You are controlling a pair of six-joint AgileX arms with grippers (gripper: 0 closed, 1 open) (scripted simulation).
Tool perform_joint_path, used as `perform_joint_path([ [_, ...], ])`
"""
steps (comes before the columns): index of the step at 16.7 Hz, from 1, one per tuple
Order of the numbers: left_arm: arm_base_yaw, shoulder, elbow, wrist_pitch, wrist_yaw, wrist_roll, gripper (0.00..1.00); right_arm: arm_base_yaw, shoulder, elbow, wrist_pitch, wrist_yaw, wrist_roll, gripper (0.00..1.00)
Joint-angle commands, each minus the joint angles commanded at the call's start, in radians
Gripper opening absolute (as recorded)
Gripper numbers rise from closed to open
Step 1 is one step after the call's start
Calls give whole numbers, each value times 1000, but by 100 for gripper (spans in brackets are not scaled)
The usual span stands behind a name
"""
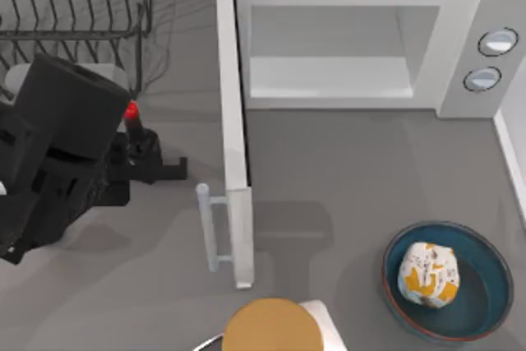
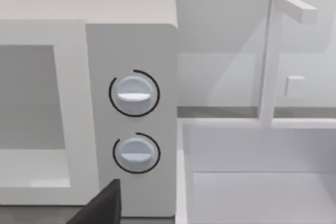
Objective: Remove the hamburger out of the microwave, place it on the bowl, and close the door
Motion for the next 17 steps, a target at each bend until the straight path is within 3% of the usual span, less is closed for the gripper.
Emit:
perform_joint_path([
  [9,0,130,-275,421,4,4,0,0,0,0,0,0,0,100],
  [17,-41,177,-255,426,-23,-35,0,0,0,0,0,0,0,100],
])
